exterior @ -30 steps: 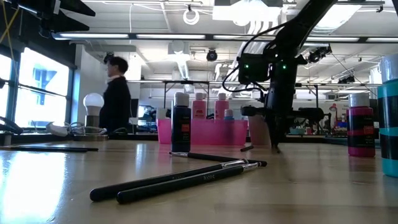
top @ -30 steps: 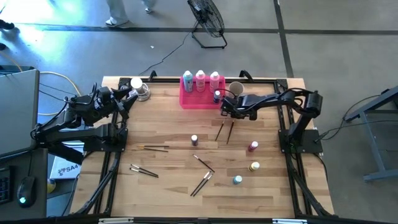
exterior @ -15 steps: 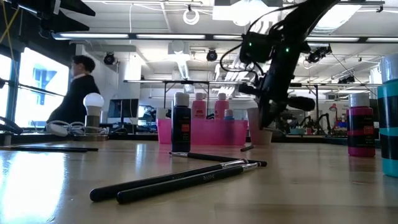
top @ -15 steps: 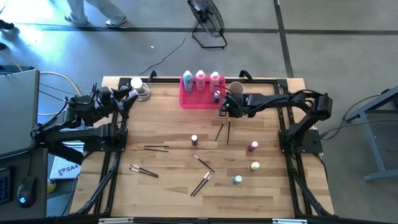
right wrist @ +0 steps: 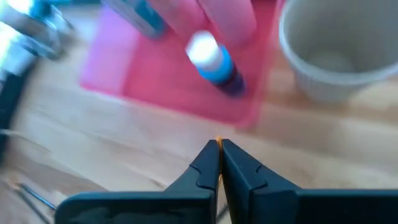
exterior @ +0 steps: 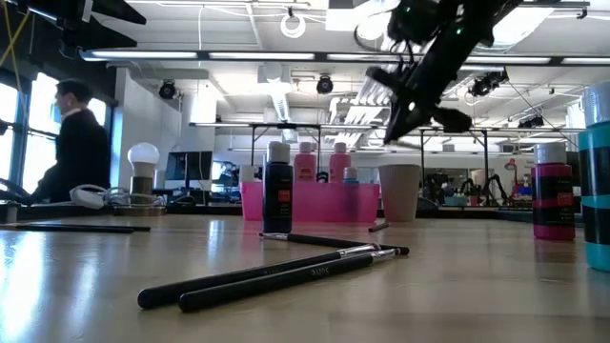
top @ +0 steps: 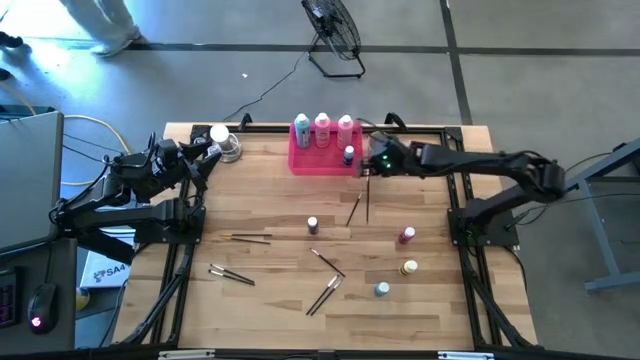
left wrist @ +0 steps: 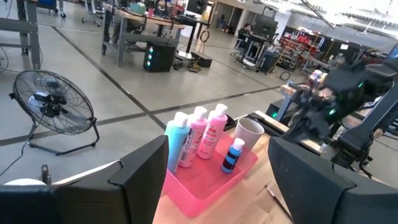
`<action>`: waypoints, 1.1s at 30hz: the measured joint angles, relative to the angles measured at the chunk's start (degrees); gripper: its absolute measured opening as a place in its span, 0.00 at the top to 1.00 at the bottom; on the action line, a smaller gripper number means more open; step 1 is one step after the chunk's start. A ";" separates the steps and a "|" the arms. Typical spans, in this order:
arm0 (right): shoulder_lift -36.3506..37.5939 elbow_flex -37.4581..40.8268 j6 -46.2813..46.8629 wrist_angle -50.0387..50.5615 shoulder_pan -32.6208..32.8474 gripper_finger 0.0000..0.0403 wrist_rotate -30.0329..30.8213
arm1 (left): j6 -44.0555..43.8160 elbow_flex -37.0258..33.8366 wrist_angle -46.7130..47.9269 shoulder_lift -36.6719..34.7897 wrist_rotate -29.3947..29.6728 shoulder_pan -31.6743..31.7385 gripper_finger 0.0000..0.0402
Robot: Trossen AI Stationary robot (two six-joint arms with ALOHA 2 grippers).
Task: Pick & Place Paint Supplies
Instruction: Put the orange paintbrush into the white cup
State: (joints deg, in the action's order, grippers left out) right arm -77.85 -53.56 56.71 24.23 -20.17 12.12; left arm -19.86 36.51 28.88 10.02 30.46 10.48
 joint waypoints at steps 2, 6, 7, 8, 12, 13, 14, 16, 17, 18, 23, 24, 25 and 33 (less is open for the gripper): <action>2.55 0.00 -0.98 -1.14 -0.29 0.99 1.90 | 0.00 0.00 0.00 0.00 0.00 0.00 0.32; 7.48 0.00 -3.87 -3.02 -1.36 0.99 6.97 | 0.00 0.00 -0.02 0.00 0.15 0.00 0.32; 8.68 -0.03 -4.78 -3.48 -1.76 0.99 8.22 | 0.00 0.00 -0.02 0.00 0.15 0.01 0.32; 9.59 -0.04 -5.86 -3.79 -2.19 0.99 9.43 | 0.00 0.00 -0.02 0.00 0.15 0.00 0.32; 12.73 -0.04 -10.35 -6.45 -3.79 0.99 14.32 | 0.00 0.00 -0.13 0.00 0.17 0.01 0.32; 13.12 -0.06 -11.44 -7.56 -4.11 0.99 15.68 | 0.00 0.00 -0.24 0.00 0.17 0.01 0.32; 13.39 -0.10 -12.50 -8.66 -4.40 0.99 17.08 | 0.00 0.00 -0.33 0.00 0.17 0.00 0.32; 13.69 -0.11 -15.09 -10.43 -5.21 0.99 19.36 | 0.00 0.00 -0.42 0.00 0.17 0.02 0.32; 13.69 -0.11 -16.66 -11.93 -5.53 0.99 20.34 | 0.00 0.00 -0.42 0.00 0.17 0.01 0.32; 13.69 -0.11 -18.17 -13.29 -5.81 0.99 21.36 | 0.00 0.00 -0.42 0.00 0.17 0.02 0.32; 13.69 -0.11 -25.10 -17.07 -6.98 0.99 28.40 | 0.00 0.00 -0.42 0.00 0.17 0.01 0.32; 13.69 -0.11 -26.14 -17.35 -7.16 0.99 29.89 | 0.00 0.00 -0.42 0.00 0.17 0.01 0.32; 13.69 -0.11 -27.07 -17.51 -7.37 0.99 31.35 | 0.00 0.00 -0.42 0.00 0.17 0.00 0.32; 11.68 -0.08 -28.28 -19.82 -10.00 0.99 34.51 | 0.00 0.00 -0.42 0.00 0.13 0.00 0.32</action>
State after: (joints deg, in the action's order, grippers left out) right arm -66.17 -53.64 28.43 4.41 -30.17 46.63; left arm -19.86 36.51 28.47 10.02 30.59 10.48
